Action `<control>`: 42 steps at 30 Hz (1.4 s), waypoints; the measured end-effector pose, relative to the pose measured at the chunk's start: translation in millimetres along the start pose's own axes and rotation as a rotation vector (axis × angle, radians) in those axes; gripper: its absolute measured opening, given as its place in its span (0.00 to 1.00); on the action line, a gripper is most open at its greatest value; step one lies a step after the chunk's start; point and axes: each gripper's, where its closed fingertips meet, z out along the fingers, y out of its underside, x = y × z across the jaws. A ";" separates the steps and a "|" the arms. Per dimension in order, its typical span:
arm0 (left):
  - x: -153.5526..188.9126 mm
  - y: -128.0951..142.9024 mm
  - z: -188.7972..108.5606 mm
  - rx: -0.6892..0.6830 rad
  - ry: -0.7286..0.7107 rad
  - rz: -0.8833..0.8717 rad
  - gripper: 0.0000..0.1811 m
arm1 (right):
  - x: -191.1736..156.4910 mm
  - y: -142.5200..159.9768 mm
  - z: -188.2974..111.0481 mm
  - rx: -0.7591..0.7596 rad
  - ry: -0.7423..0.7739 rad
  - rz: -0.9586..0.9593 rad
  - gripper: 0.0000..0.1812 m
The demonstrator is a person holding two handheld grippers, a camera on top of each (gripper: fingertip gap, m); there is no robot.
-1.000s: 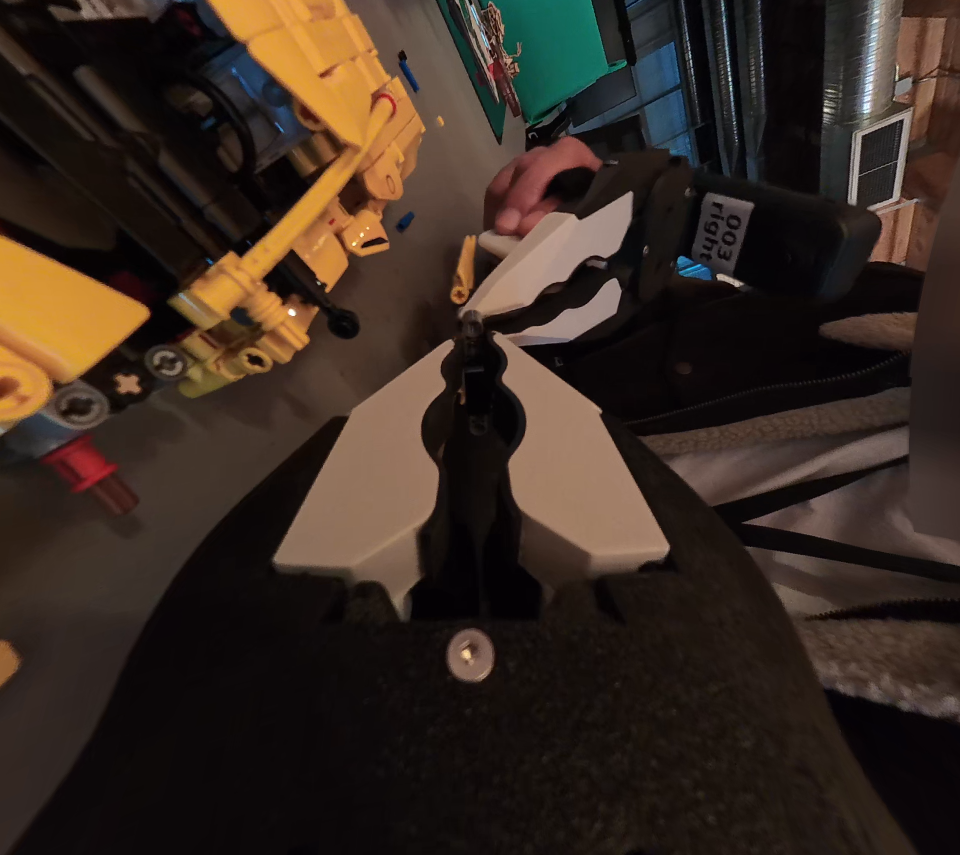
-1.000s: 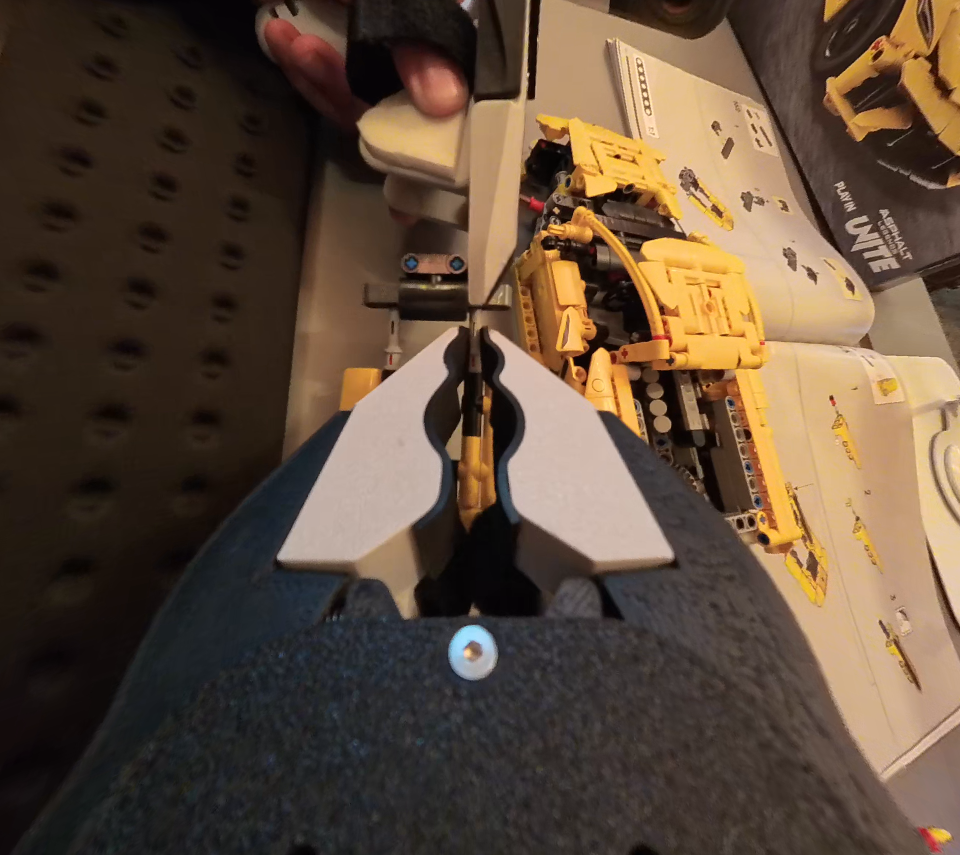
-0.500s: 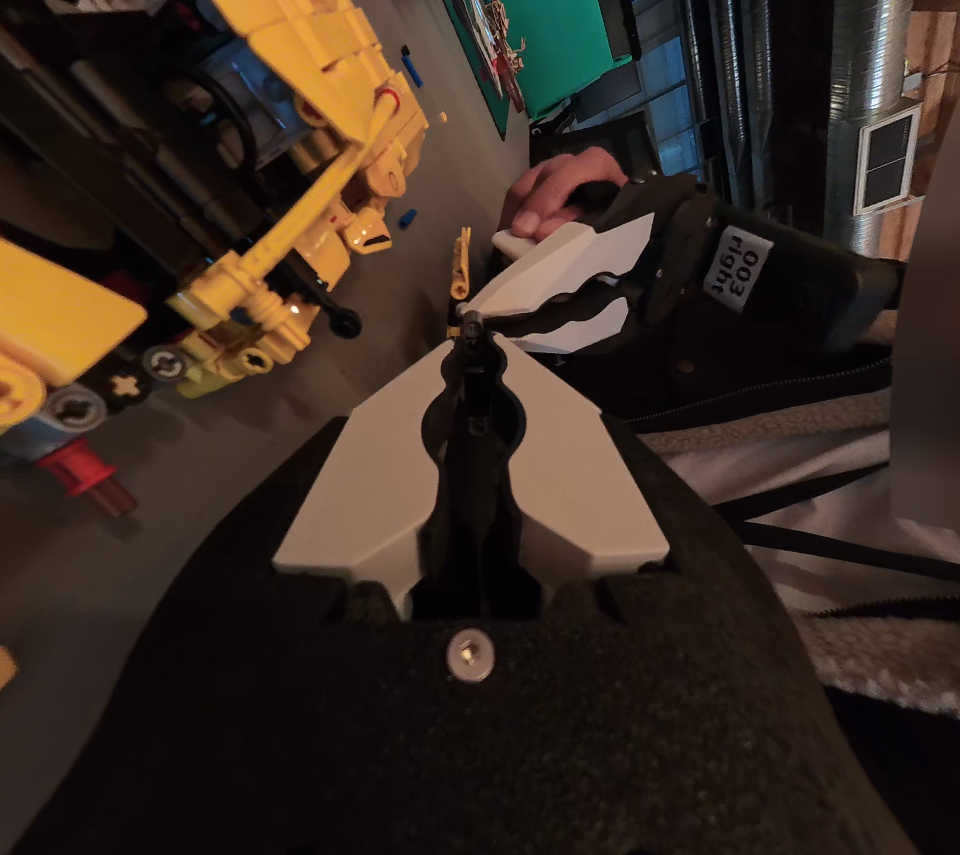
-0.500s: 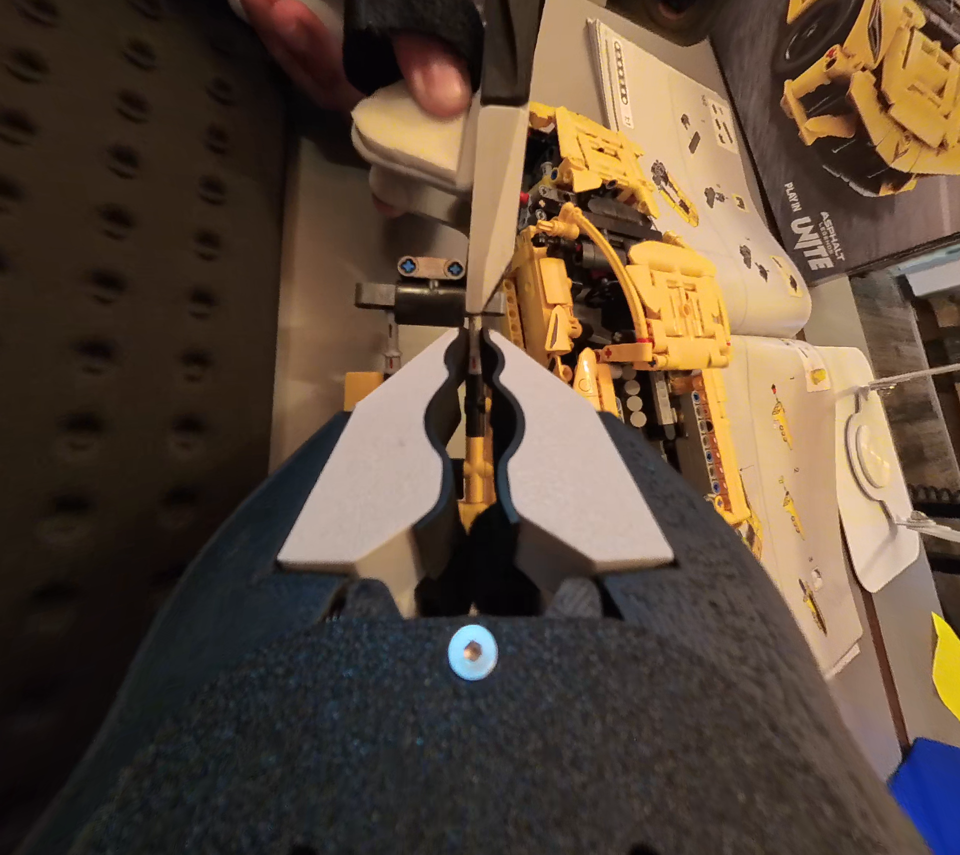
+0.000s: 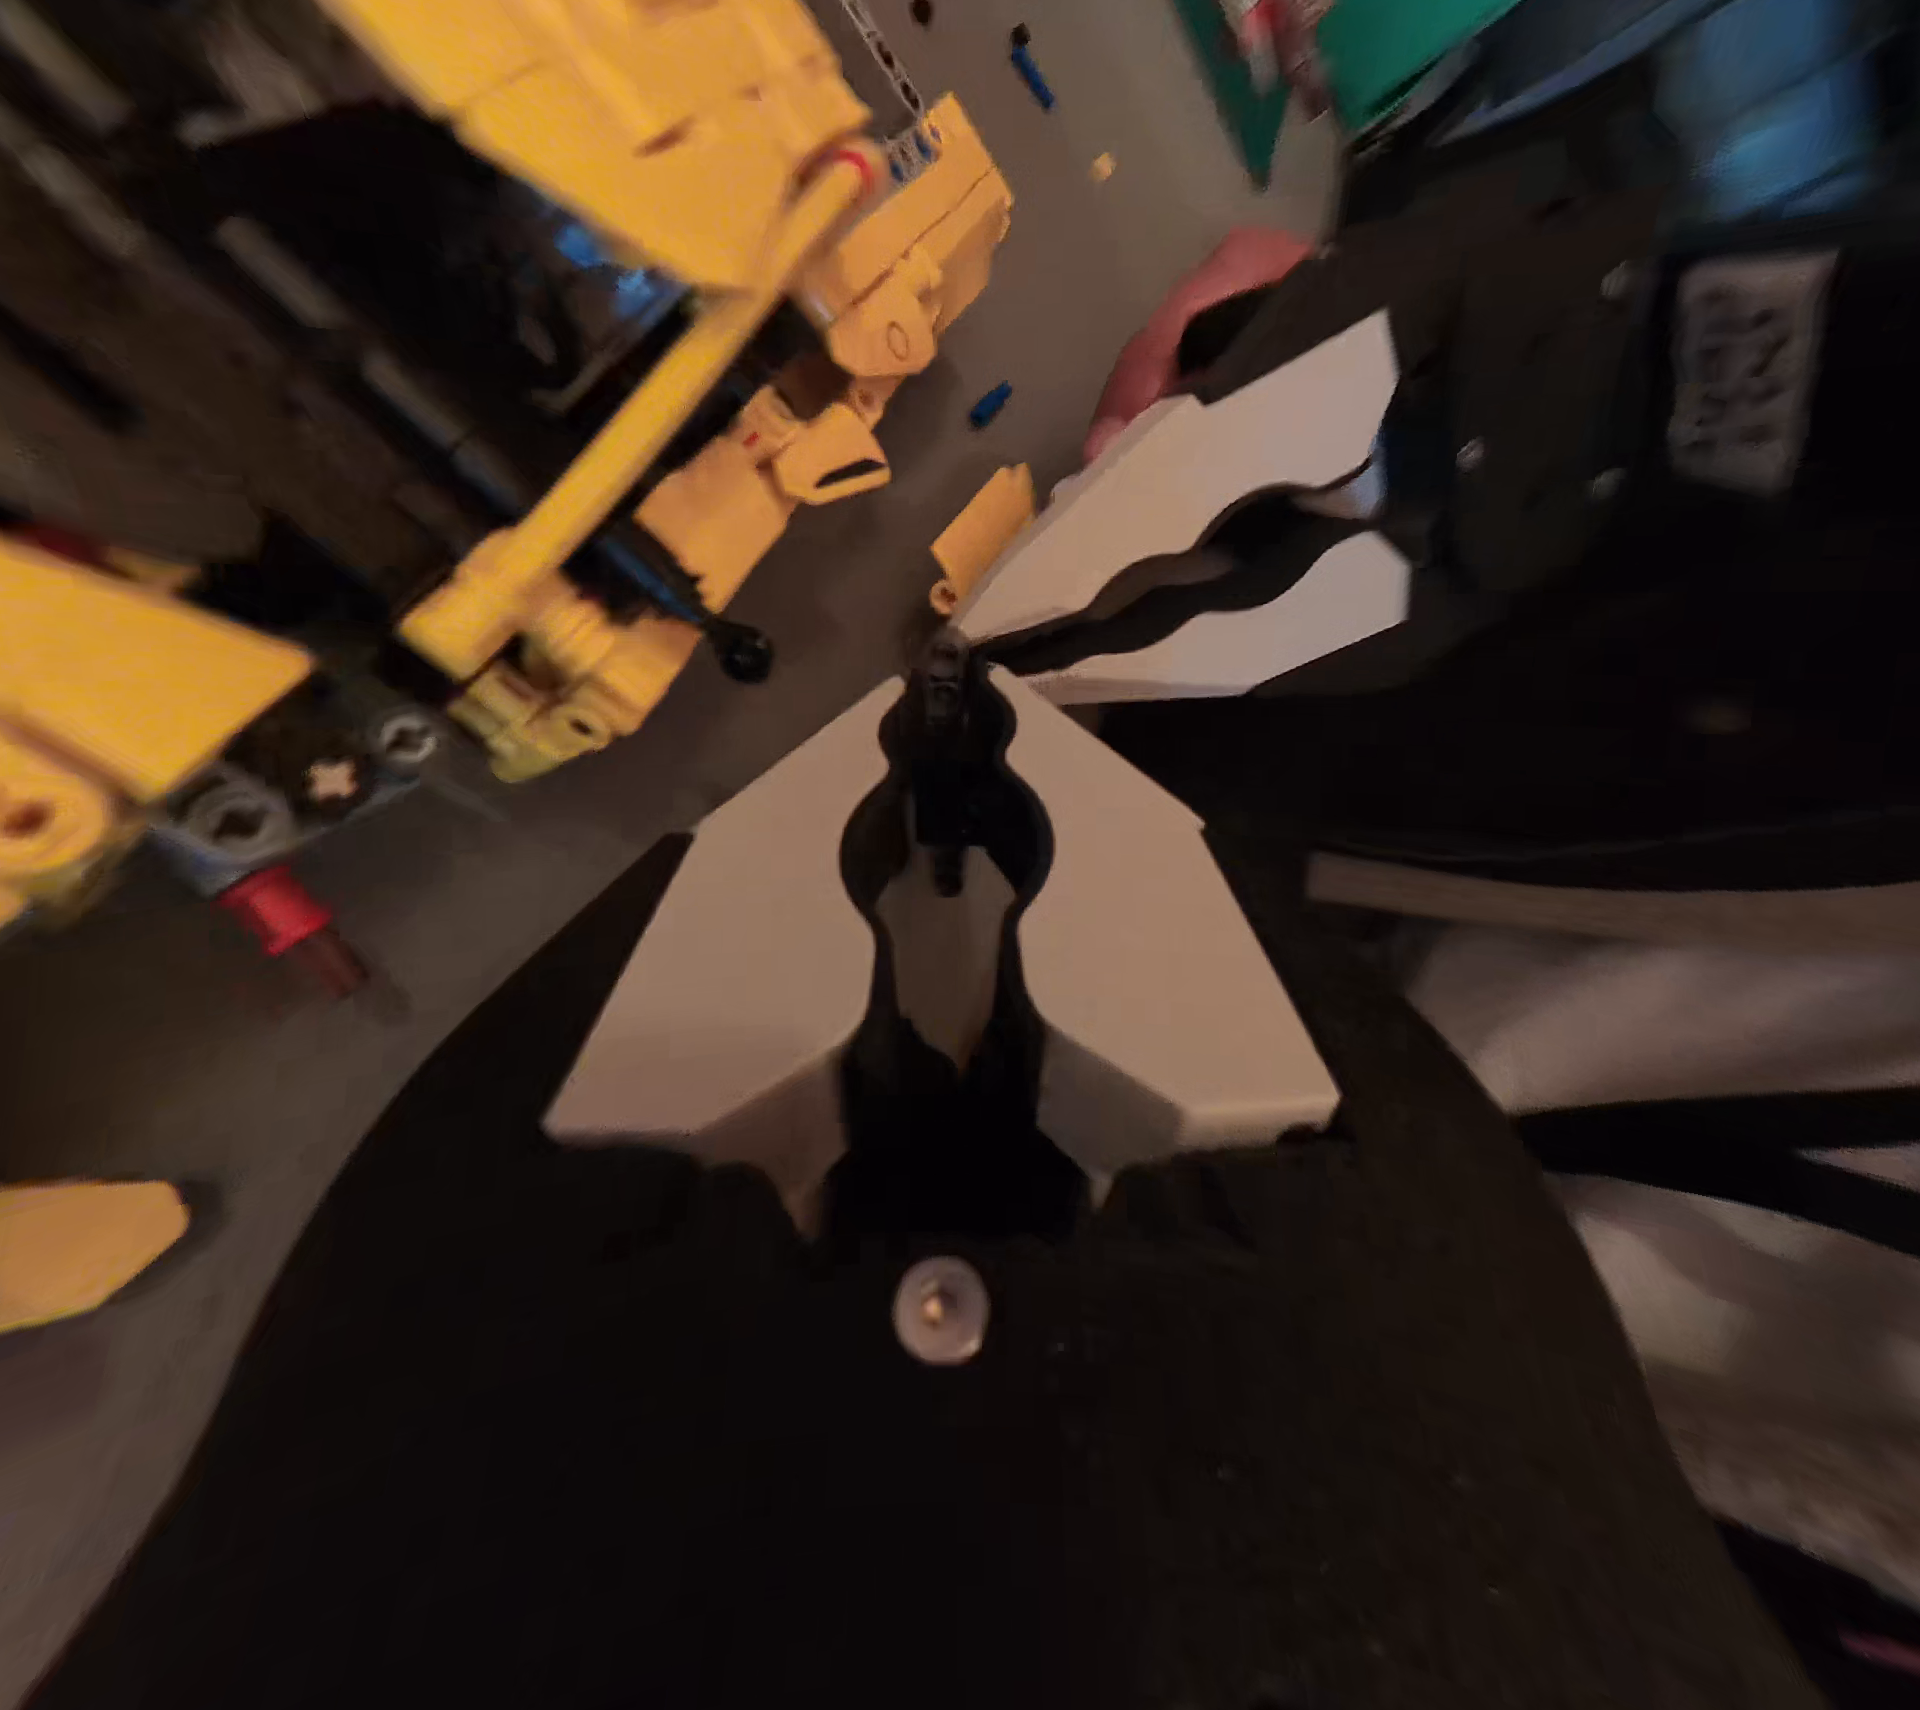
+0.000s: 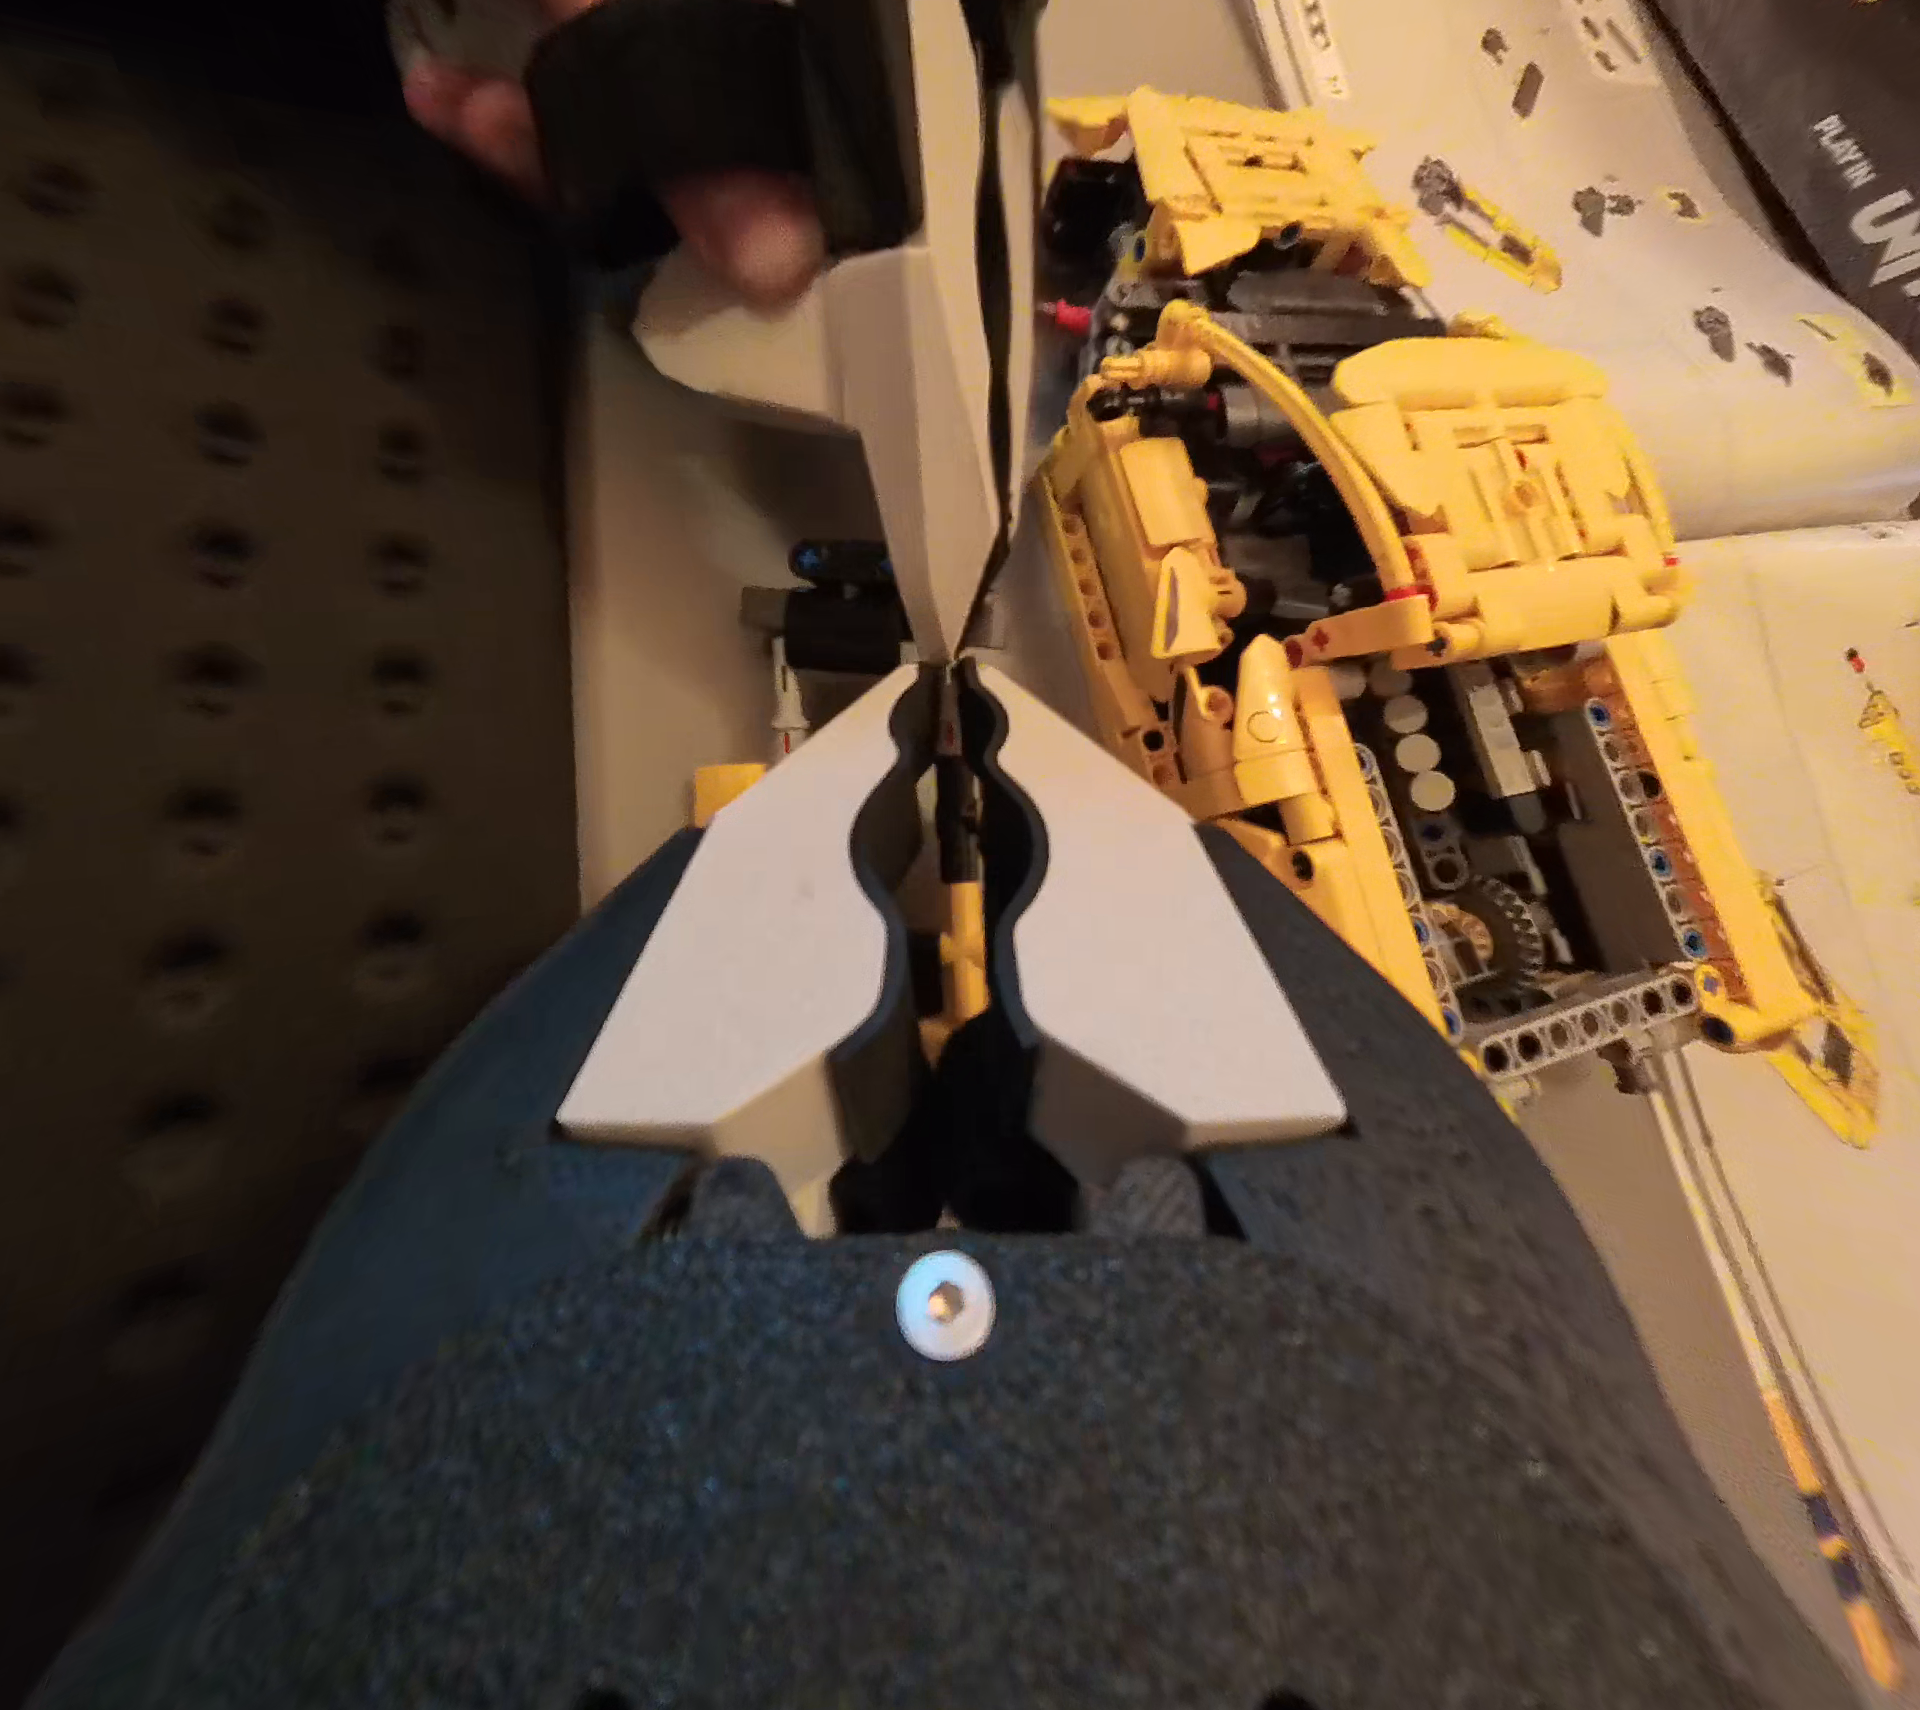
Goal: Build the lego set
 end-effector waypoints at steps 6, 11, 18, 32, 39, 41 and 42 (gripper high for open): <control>5.3 -15.8 -12.2 0.128 0.207 -0.230 0.04 | 12.9 -15.4 -4.0 0.051 0.089 0.025 0.01; 3.7 -24.4 -15.0 0.199 0.199 -0.248 0.04 | 20.0 -18.8 -4.3 -0.001 0.221 -0.073 0.01; 2.6 -27.6 -14.3 0.221 0.225 -0.295 0.04 | 22.0 -17.8 -3.4 0.019 0.187 -0.012 0.02; 12.5 -19.9 -13.3 0.150 0.234 -0.195 0.04 | 18.0 -14.9 -32.3 0.307 -0.216 0.321 0.13; 32.5 -22.0 -19.4 0.168 0.290 -0.066 0.04 | 19.4 -12.2 -40.2 0.371 -0.538 0.694 0.23; 36.6 -24.7 -21.8 0.187 0.312 -0.054 0.04 | 4.1 -13.5 -39.4 0.338 -0.704 0.788 0.23; 36.5 -25.8 -22.7 0.196 0.313 -0.054 0.04 | -1.9 -15.1 -40.4 0.329 -0.767 0.822 0.23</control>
